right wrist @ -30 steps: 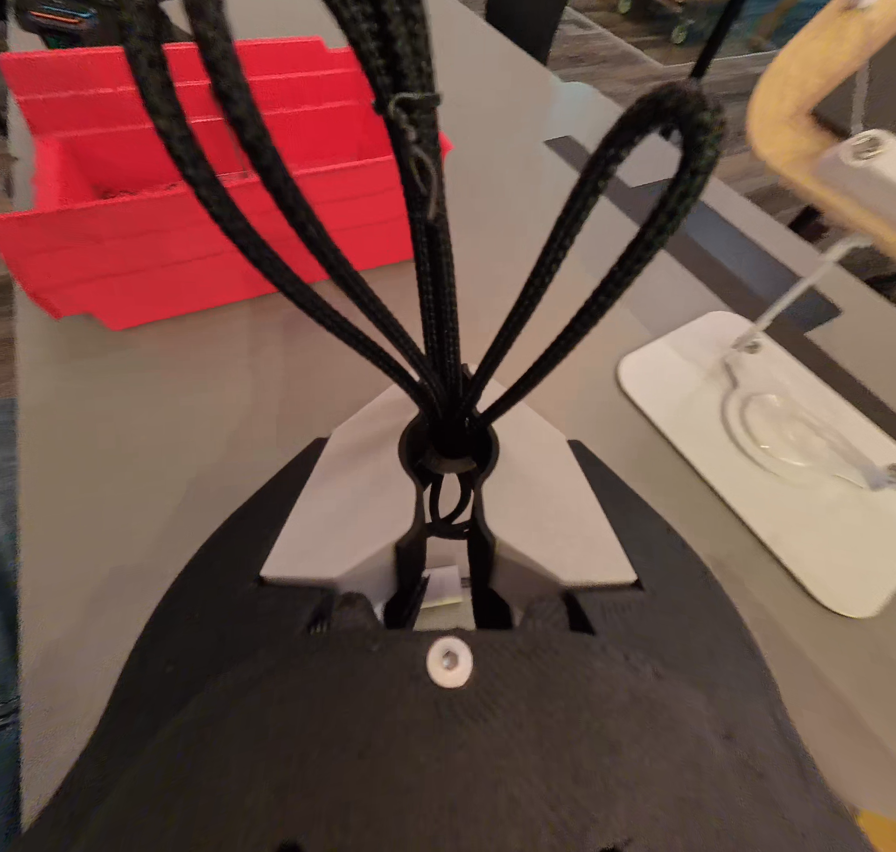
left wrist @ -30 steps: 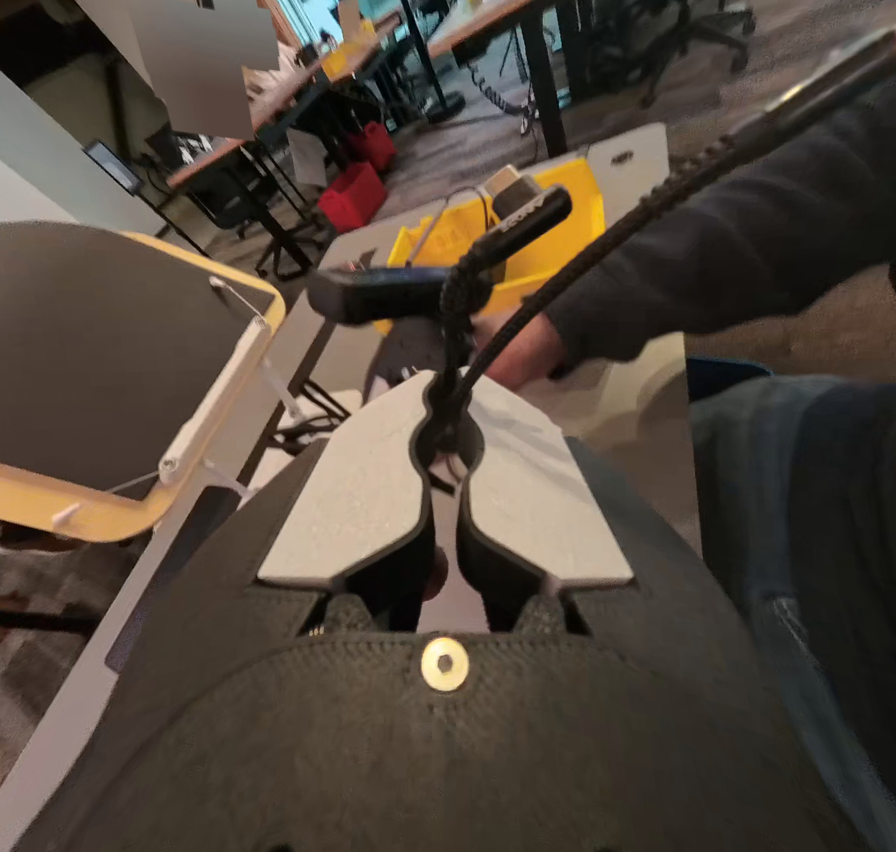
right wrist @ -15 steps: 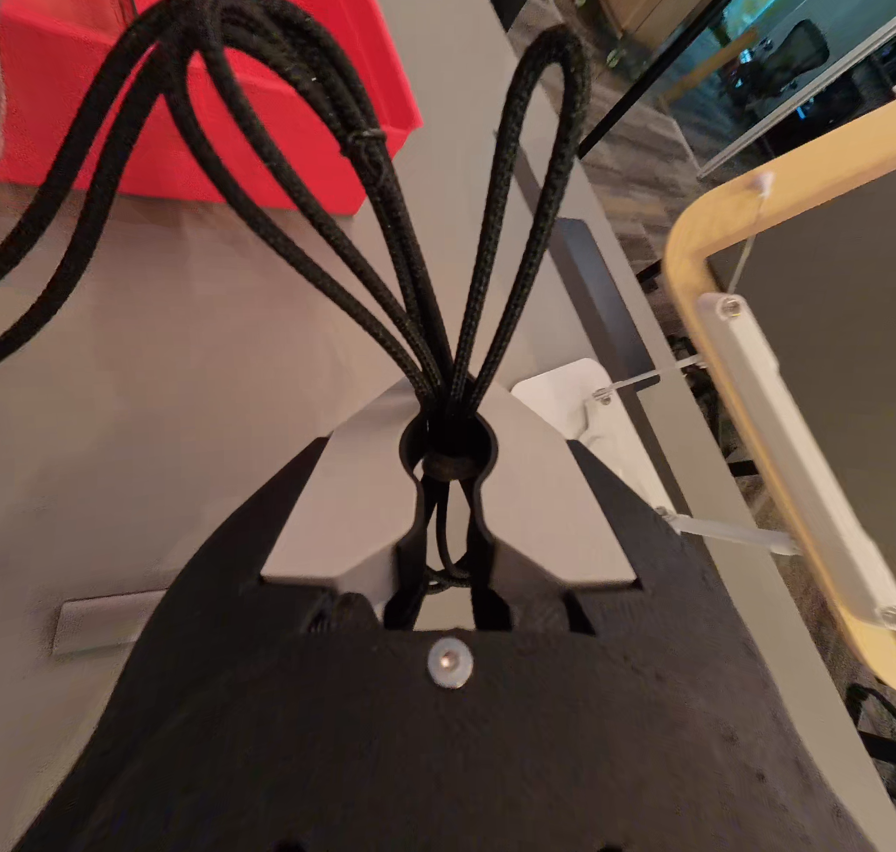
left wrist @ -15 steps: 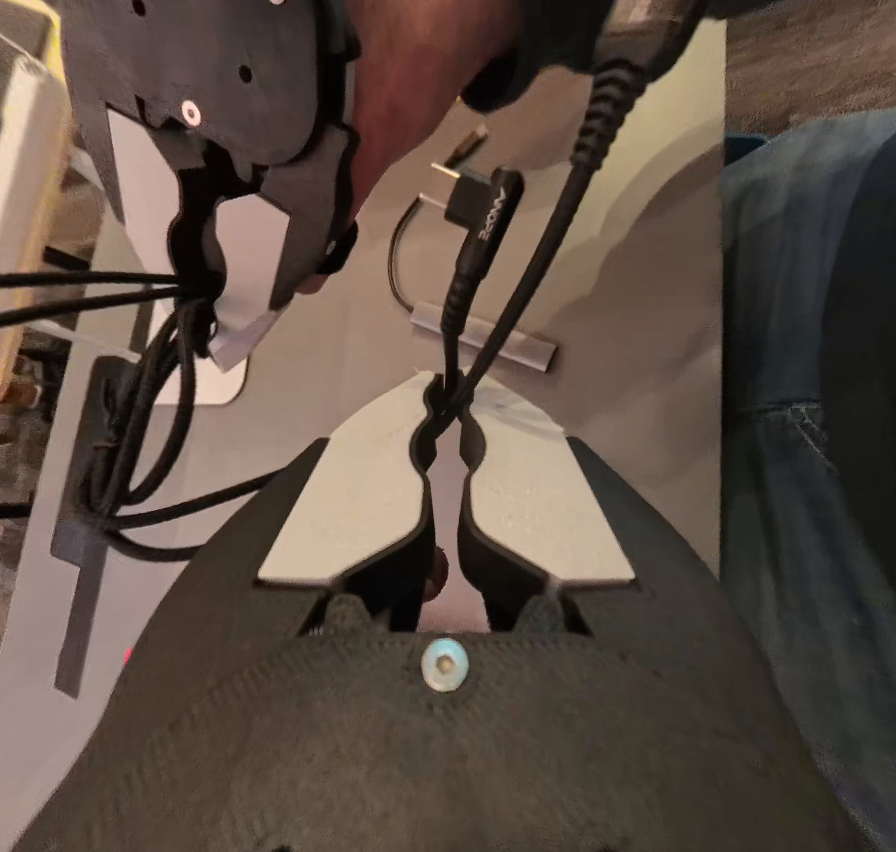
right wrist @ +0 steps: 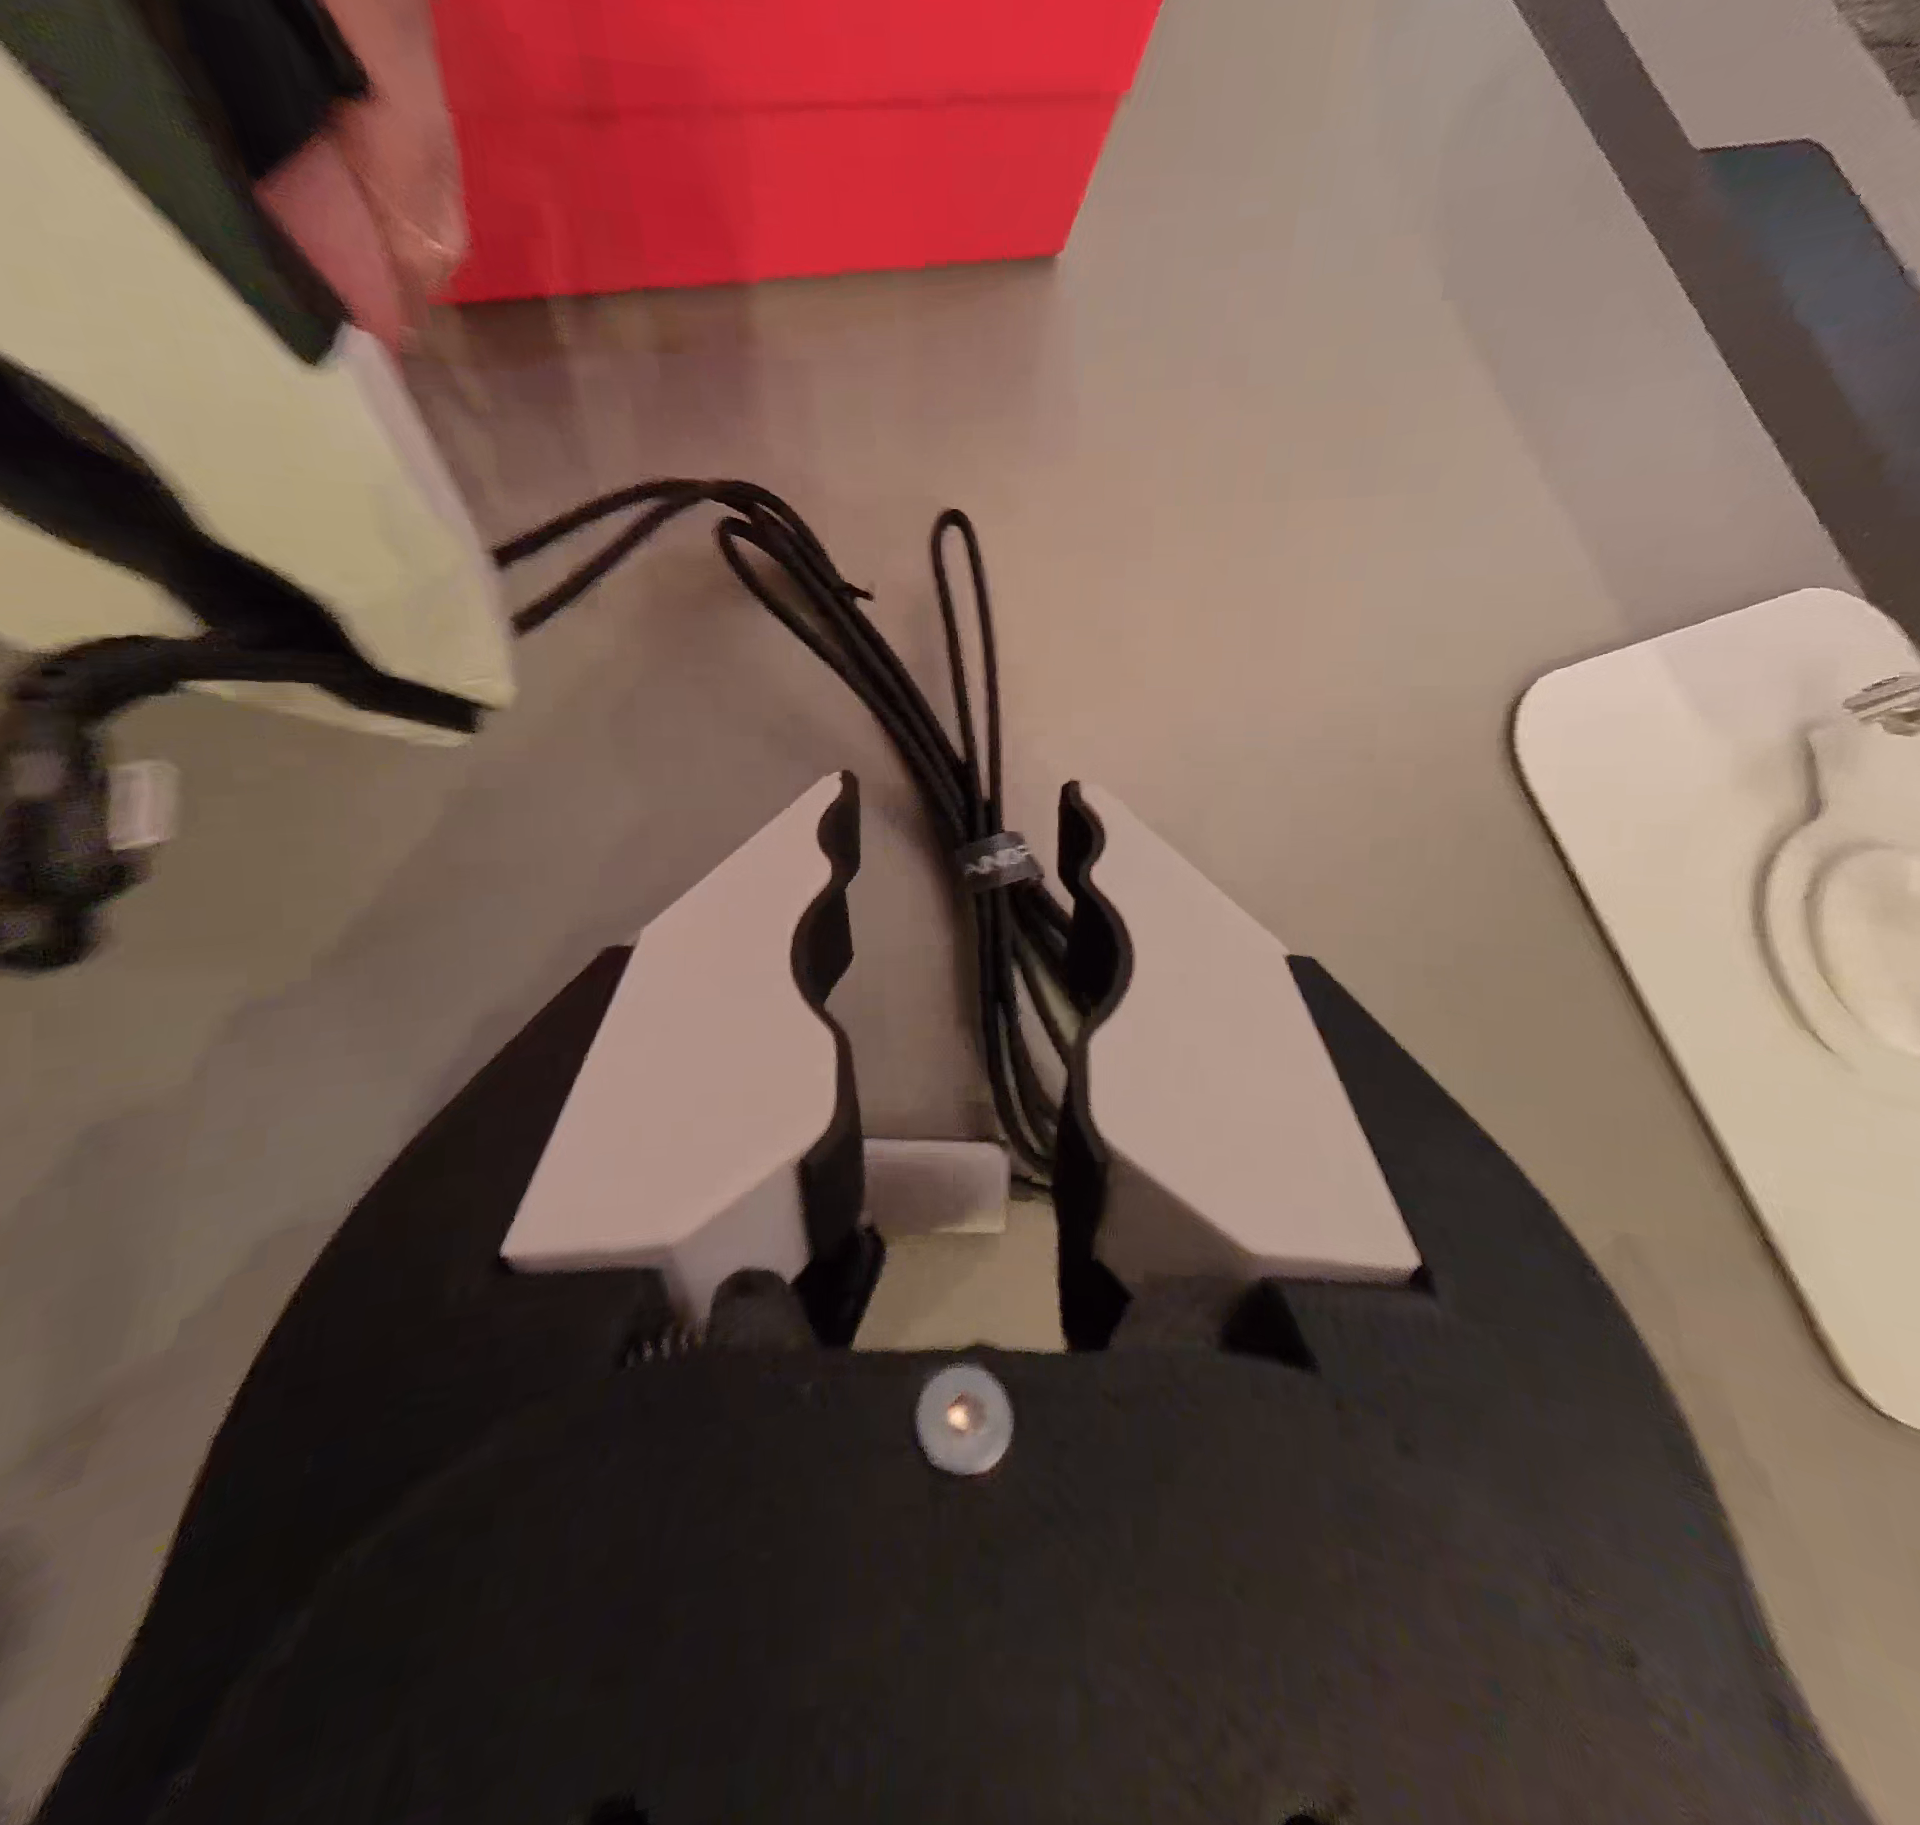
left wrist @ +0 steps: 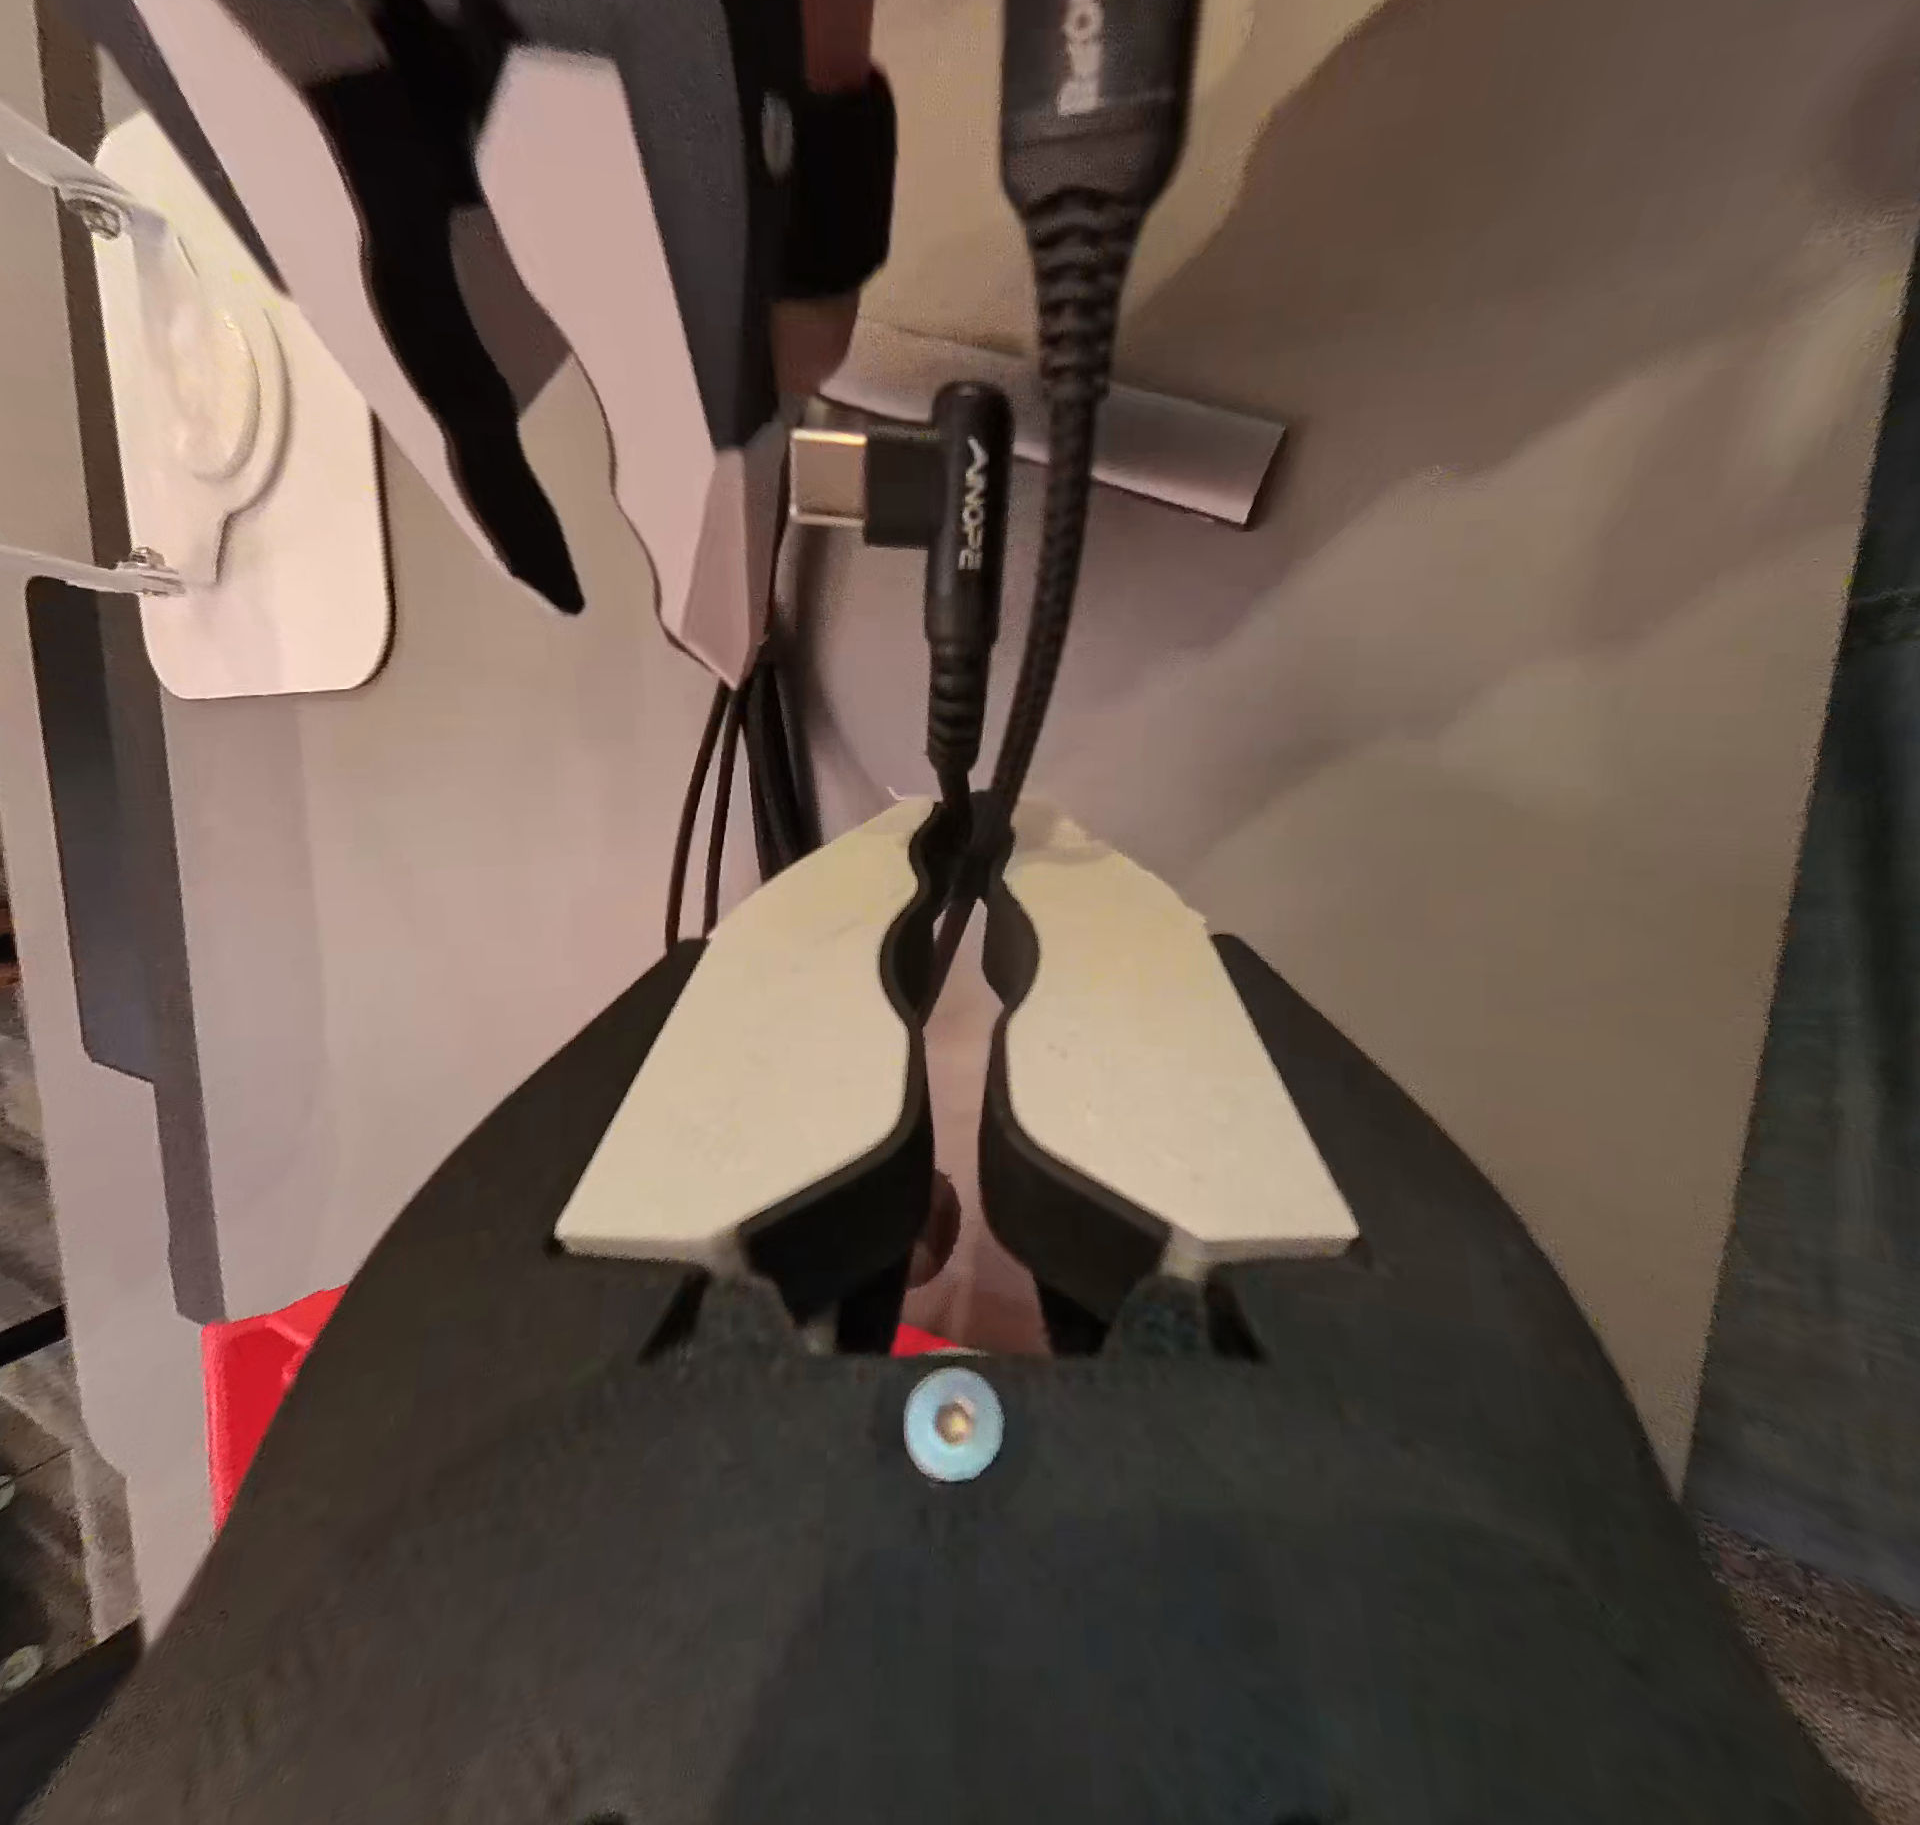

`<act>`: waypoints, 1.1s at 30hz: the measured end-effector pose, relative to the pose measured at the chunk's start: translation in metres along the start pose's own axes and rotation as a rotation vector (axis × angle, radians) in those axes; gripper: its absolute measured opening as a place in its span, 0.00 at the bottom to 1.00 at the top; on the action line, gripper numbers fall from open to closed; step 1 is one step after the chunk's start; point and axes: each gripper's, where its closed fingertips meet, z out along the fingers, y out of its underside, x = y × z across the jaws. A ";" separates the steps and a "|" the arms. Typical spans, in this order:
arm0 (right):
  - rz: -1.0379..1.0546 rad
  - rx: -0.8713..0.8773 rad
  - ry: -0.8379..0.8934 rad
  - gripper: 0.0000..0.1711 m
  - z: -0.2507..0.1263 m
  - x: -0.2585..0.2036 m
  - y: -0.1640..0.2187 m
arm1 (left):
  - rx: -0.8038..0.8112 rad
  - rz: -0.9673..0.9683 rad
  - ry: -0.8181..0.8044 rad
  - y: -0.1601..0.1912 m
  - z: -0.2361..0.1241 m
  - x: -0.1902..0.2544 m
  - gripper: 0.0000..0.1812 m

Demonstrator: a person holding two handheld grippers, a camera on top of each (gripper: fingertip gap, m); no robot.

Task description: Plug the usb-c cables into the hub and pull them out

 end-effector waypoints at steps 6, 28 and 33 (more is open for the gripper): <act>0.197 0.180 -0.391 0.16 -0.039 -0.049 -0.021 | -0.069 0.118 -0.055 0.008 0.007 0.000 0.01; 0.243 0.207 -0.605 0.07 -0.057 -0.096 -0.025 | -0.175 0.266 -0.143 0.021 0.012 -0.004 0.02; 0.272 0.222 -0.636 0.11 -0.062 -0.102 -0.029 | -0.171 0.258 -0.144 0.019 0.011 -0.003 0.02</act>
